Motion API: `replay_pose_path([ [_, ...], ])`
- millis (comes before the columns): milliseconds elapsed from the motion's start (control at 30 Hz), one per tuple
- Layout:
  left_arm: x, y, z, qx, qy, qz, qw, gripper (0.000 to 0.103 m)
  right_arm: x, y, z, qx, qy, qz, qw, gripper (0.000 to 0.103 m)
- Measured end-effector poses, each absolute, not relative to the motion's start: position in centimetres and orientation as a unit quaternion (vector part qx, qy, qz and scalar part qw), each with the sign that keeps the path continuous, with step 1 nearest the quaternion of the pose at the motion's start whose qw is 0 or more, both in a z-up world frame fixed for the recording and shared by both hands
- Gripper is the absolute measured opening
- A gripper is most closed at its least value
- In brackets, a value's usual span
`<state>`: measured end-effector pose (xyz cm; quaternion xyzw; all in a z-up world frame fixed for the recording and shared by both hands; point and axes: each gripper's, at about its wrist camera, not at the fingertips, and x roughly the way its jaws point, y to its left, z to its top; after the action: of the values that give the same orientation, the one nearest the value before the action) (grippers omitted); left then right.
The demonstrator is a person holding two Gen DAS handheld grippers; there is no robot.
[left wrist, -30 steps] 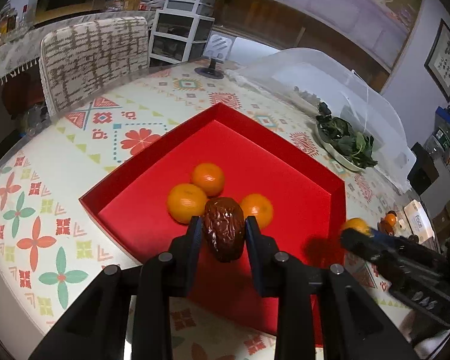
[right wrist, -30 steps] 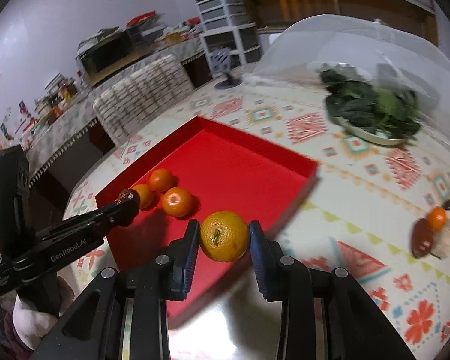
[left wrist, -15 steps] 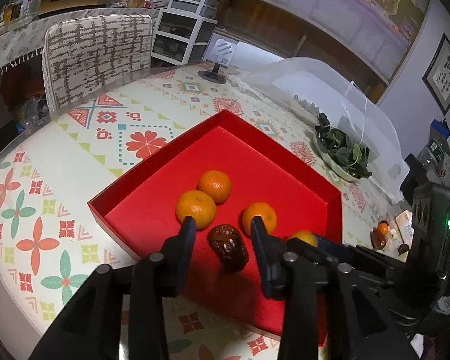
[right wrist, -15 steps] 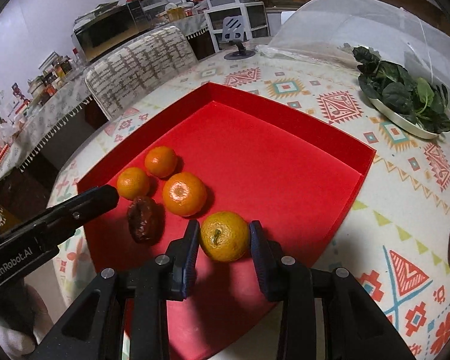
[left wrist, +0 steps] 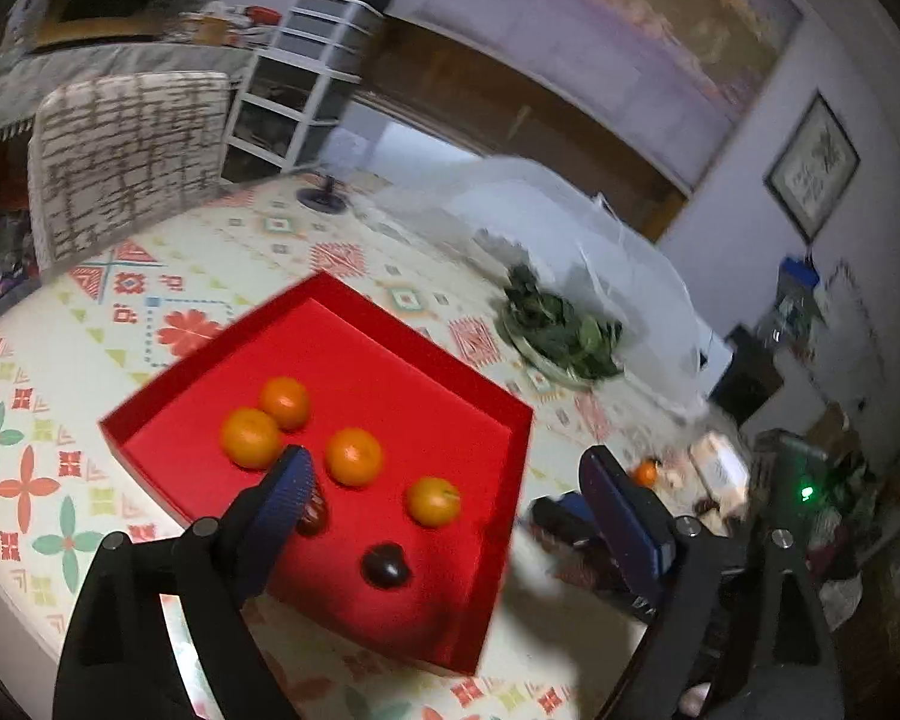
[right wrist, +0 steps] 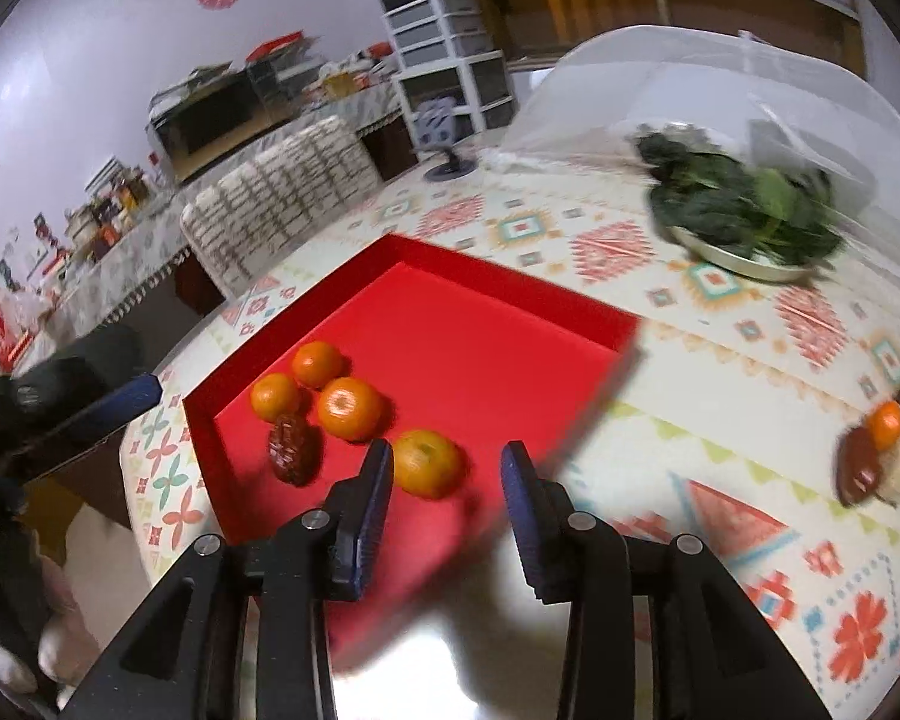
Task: Organize fruits
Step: 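Grasp a red date with the left gripper while the right gripper grasps a white yam slice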
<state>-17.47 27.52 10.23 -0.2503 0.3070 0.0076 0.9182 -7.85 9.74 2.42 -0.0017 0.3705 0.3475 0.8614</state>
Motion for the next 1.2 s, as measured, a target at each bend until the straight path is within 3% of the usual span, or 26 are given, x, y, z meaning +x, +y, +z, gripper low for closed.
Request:
replay_pose_path([
  [533, -12.9, 14.8, 7.8, -0.193, 0.383, -0.091, 0.899, 0.089, -6.8, -18.3, 1.7, 0.109, 0.361, 0.128, 0.918, 0.044],
  [600, -12.4, 13.6, 7.3, -0.186, 0.391, -0.1, 0.896, 0.081, -6.3, -20.1, 1.5, 0.116, 0.359, 0.112, 0.919, 0.044],
  [667, -11.5, 11.9, 6.6, -0.166, 0.407, -0.11, 0.891, 0.05, -5.5, -21.2, 1.2, 0.124, 0.36, 0.101, 0.919, 0.044],
  [733, -11.0, 10.7, 6.1, -0.152, 0.419, -0.11, 0.888, 0.037, -4.6, -21.8, 0.8, 0.129, 0.364, 0.094, 0.918, 0.044],
  [1200, -4.0, 4.6, 4.7, -0.067, 0.436, -0.115, 0.89, 0.04, 0.8, -21.9, -1.8, 0.135, 0.378, 0.076, 0.913, 0.044],
])
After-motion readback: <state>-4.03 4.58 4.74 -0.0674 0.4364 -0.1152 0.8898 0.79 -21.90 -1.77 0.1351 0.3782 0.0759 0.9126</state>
